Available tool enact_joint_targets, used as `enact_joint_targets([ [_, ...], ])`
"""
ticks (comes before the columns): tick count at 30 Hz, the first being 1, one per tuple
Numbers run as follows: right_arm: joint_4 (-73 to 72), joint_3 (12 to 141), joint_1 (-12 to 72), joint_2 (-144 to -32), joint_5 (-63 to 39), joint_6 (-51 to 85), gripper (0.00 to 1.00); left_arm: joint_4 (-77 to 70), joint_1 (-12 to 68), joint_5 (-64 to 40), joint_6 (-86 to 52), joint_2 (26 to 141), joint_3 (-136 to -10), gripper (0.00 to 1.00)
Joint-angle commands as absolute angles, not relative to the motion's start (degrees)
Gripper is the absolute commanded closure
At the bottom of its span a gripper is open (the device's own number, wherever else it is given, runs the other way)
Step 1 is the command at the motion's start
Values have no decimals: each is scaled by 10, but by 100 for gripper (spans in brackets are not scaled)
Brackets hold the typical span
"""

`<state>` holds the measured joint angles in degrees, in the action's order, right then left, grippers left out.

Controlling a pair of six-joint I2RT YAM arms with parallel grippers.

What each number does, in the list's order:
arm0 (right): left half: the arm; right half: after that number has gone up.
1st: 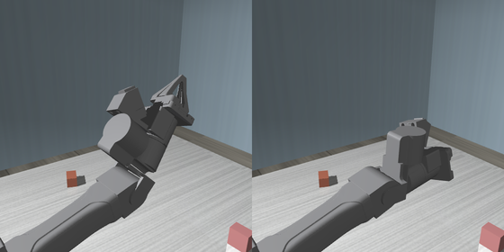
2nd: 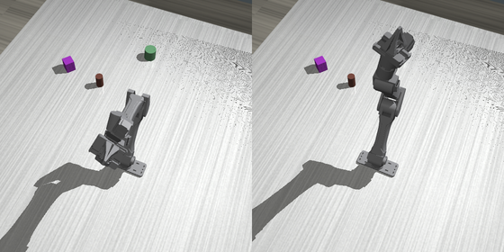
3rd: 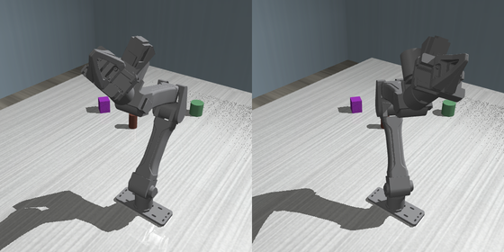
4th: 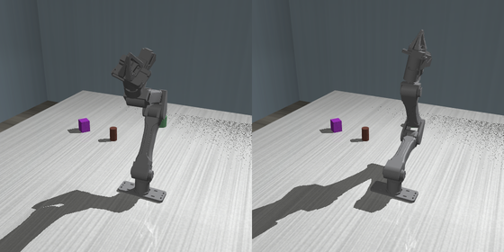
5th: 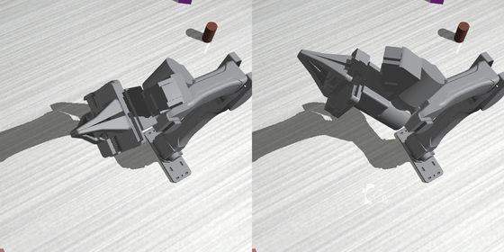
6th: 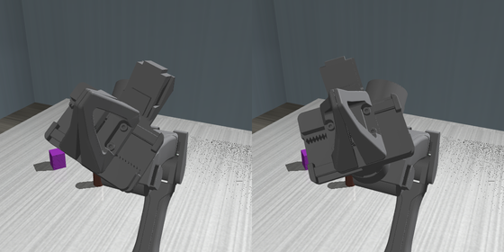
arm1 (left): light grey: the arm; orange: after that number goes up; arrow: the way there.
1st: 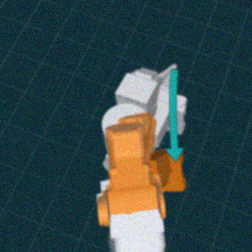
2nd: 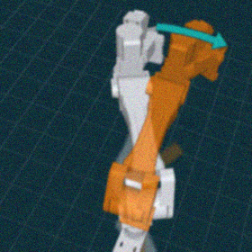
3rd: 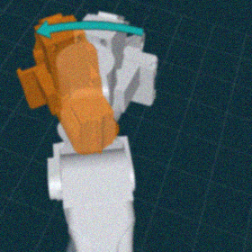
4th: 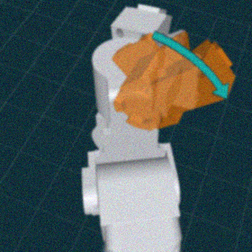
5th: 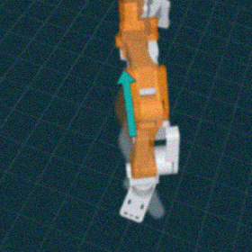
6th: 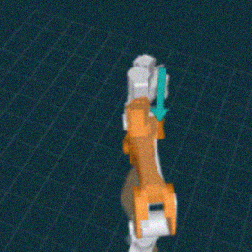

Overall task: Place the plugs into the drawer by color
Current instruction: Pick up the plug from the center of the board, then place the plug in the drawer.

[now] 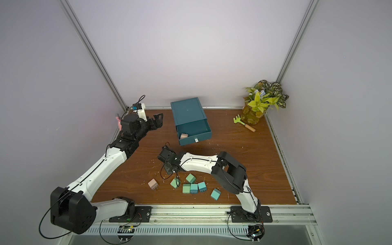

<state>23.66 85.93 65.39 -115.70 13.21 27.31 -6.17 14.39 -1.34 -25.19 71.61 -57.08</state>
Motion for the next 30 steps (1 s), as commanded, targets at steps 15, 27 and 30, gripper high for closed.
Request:
enact_joint_targets([
  [15, 351, 1014, 525, -964, 189, 169, 57, -37, 194, -21, -243, 823, -746, 8],
  [27, 418, 1086, 452, -1026, 142, 154, 57, -13, 197, -65, -248, 938, -813, 9],
  [30, 424, 1069, 446, -1022, 135, 158, 57, -16, 197, -65, -245, 940, -805, 9],
])
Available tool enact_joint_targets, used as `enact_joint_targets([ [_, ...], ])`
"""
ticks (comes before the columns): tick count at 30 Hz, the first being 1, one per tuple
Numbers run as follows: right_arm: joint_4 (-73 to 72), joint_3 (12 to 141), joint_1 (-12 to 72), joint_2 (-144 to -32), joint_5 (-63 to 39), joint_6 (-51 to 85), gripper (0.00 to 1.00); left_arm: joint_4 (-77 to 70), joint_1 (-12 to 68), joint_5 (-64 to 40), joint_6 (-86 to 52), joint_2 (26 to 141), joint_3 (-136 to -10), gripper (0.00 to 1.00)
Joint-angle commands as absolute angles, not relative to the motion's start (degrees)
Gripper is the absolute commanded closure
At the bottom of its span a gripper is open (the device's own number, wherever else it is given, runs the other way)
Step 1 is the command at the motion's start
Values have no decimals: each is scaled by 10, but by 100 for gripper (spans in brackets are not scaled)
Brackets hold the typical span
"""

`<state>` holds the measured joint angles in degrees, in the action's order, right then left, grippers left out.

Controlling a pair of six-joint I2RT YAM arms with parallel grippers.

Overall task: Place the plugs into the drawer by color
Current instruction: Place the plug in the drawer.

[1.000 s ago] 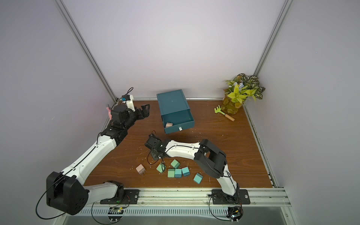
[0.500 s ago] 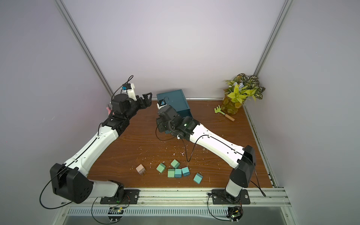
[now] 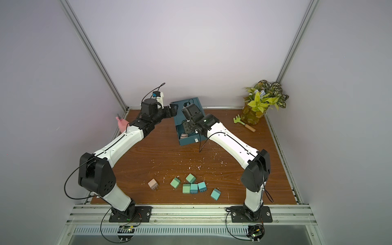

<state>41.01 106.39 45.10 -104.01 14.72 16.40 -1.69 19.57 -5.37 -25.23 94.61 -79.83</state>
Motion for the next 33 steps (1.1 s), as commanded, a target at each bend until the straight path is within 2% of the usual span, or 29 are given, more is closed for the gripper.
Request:
enact_joint_targets([
  [1, 426, 1064, 445, -1021, 131, 159, 57, -17, 197, -64, -244, 940, -802, 9],
  [21, 460, 1038, 440, -1035, 117, 170, 55, -25, 194, -52, -232, 931, -765, 8],
  [33, 463, 1059, 435, -1045, 112, 156, 46, -25, 192, -51, -230, 927, -761, 8],
])
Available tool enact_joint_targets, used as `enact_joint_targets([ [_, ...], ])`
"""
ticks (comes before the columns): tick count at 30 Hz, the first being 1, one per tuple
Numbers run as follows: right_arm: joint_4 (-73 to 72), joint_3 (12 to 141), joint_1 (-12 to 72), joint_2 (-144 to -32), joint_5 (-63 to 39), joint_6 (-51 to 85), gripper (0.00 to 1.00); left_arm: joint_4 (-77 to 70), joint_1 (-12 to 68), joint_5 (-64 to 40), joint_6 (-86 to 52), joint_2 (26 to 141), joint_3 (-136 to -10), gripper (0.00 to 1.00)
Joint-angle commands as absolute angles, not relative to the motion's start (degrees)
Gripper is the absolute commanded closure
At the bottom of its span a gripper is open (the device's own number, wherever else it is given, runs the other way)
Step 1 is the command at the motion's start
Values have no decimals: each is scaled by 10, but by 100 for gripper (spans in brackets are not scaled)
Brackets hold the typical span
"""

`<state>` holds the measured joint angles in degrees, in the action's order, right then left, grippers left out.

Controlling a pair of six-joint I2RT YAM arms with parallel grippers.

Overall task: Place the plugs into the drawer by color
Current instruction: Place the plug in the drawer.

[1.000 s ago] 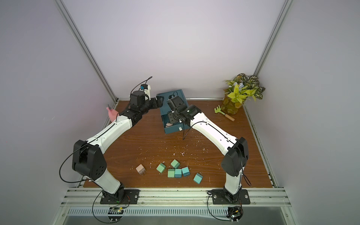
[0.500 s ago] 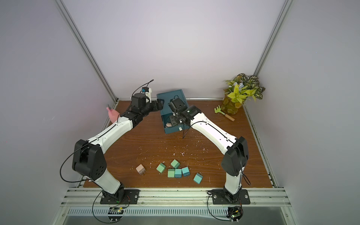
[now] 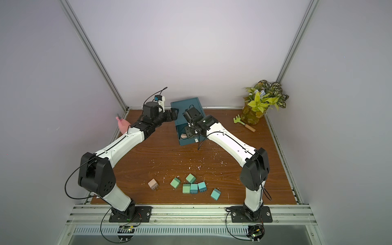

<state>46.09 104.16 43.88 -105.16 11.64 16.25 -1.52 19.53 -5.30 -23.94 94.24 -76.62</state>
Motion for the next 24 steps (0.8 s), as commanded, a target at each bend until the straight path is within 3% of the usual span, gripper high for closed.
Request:
enact_joint_targets([
  [1, 465, 1063, 435, -1045, 112, 155, 44, -25, 192, -50, -229, 927, -761, 8],
  [5, 475, 1086, 434, -1038, 108, 150, 38, -26, 189, -51, -228, 924, -759, 8],
  [10, 447, 1076, 446, -999, 61, 119, 37, -29, 182, -53, -227, 919, -756, 8],
  [18, 238, 870, 559, -895, 54, 87, 35, -33, 177, -53, -225, 920, -751, 8],
  [24, 76, 737, 640, -928, 2, 114, 33, -33, 175, -53, -225, 924, -751, 8],
])
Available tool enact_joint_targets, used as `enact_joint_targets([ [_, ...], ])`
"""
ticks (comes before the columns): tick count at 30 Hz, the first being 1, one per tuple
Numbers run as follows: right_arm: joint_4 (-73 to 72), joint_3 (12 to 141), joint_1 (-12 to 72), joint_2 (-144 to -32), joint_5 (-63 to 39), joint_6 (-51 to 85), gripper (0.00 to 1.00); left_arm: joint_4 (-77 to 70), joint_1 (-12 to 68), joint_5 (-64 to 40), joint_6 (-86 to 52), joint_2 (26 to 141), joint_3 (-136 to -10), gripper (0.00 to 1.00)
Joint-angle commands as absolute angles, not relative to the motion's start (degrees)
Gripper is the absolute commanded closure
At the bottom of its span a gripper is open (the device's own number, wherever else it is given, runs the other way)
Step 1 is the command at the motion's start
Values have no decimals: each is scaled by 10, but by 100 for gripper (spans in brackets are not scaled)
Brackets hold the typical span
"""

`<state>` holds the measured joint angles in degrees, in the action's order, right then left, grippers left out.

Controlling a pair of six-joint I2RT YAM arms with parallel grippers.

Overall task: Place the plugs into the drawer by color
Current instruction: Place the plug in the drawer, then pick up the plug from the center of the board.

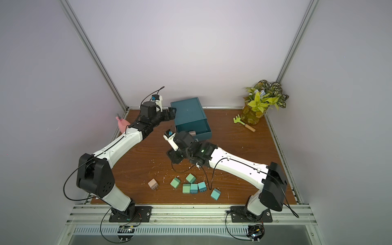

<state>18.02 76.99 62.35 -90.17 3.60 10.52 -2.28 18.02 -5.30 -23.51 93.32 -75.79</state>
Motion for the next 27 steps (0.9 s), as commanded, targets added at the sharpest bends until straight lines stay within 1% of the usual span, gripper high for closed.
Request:
enact_joint_targets([
  [1, 58, 729, 651, -944, -4, 113, 33, -33, 176, -52, -225, 924, -751, 8],
  [5, 26, 729, 695, -1012, 11, 85, 33, -34, 174, -50, -225, 923, -748, 9],
  [8, 21, 744, 711, -1057, 0, 81, 32, -34, 175, -47, -223, 922, -747, 9],
  [16, 13, 779, 739, -1129, -20, 75, 26, -33, 172, -48, -224, 924, -746, 9],
  [23, 35, 823, 752, -1170, -7, 65, 16, -31, 171, -50, -223, 922, -746, 8],
  [27, 59, 855, 752, -1205, 3, 68, 16, -31, 170, -51, -224, 921, -745, 8],
])
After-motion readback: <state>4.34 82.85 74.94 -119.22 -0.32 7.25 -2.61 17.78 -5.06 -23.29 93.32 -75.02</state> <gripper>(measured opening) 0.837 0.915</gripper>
